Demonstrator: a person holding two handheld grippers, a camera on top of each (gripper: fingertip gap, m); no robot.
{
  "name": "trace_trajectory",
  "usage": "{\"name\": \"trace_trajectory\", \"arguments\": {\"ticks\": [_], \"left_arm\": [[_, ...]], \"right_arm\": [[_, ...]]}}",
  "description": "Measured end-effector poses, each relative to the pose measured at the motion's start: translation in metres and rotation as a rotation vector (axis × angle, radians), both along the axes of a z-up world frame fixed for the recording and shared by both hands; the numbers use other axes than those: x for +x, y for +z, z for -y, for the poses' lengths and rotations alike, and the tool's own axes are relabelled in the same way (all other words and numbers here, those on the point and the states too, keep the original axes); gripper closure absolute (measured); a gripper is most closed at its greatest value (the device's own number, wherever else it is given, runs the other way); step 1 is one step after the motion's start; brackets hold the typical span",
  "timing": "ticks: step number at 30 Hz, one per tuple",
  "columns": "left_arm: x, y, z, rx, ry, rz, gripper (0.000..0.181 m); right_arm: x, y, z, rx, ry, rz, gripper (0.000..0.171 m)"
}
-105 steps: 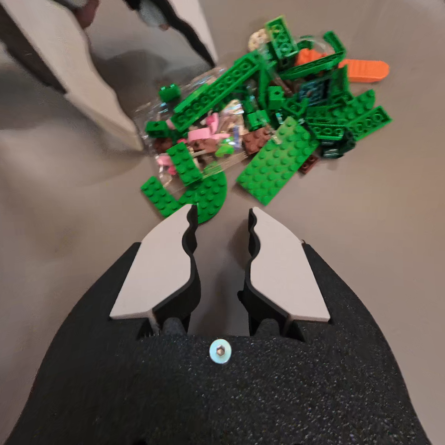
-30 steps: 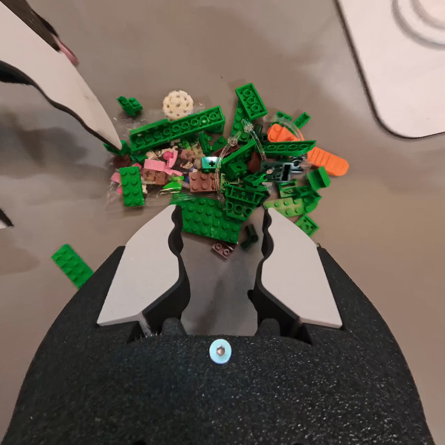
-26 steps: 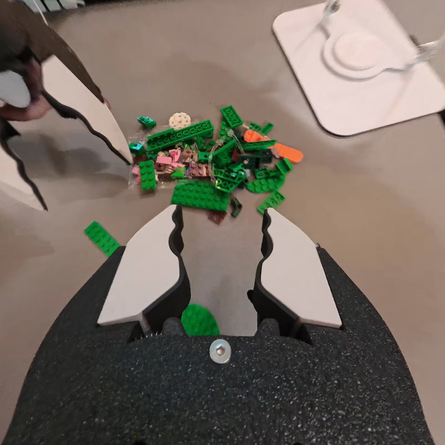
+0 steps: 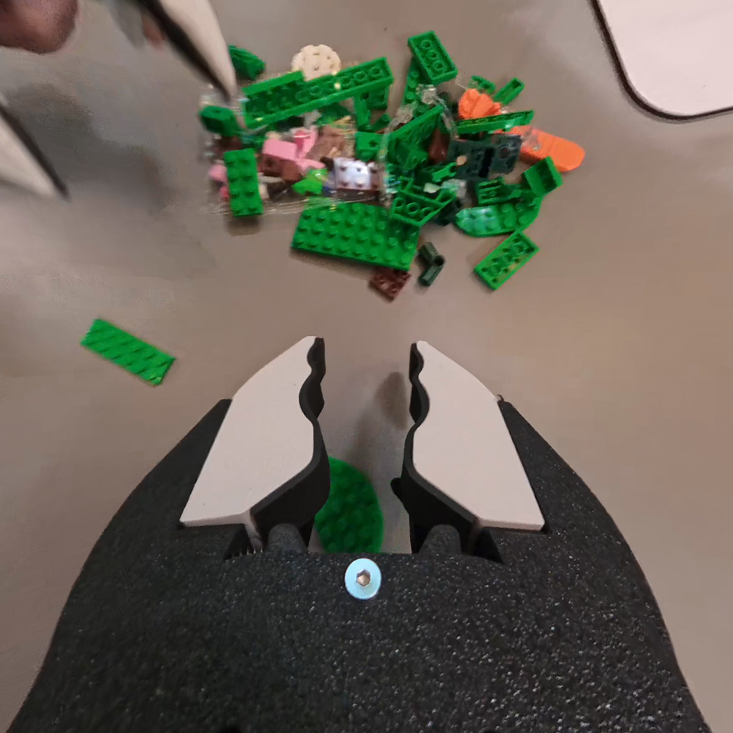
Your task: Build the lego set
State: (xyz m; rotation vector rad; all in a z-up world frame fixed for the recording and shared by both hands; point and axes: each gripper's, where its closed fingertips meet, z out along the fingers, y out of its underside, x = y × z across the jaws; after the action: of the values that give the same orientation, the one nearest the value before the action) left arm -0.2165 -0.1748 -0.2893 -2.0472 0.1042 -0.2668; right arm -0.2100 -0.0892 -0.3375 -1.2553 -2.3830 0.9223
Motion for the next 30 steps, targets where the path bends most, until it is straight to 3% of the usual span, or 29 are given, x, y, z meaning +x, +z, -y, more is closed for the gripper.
{"name": "trace_trajectory", "arguments": {"ticks": [1,4,7,12,19,30], "left_arm": [[-0.024,0.004,-0.001,0.058,0.116,-0.044,0.115],[-0.083,0.015,0.006,0.234,0.434,-0.118,0.103],[-0.102,0.018,0.014,0.321,0.557,-0.094,0.104],[-0.119,0.028,0.031,0.365,0.659,-0.262,0.114],[-0.145,0.03,0.054,0.404,0.814,-0.148,0.118],[-0.144,0.028,0.051,0.382,0.796,-0.154,0.125]], "right_arm": [[-0.008,-0.002,-0.004,0.017,-0.007,-0.002,0.132],[-0.036,-0.003,-0.015,0.014,-0.041,0.0,0.133],[-0.058,-0.005,-0.024,-0.012,-0.059,0.043,0.139],[-0.082,-0.008,-0.025,0.002,0.016,0.099,0.132],[-0.053,0.005,0.007,0.038,0.272,0.106,0.136],[-0.04,-0.011,0.04,0.082,0.324,0.115,0.13]]}}
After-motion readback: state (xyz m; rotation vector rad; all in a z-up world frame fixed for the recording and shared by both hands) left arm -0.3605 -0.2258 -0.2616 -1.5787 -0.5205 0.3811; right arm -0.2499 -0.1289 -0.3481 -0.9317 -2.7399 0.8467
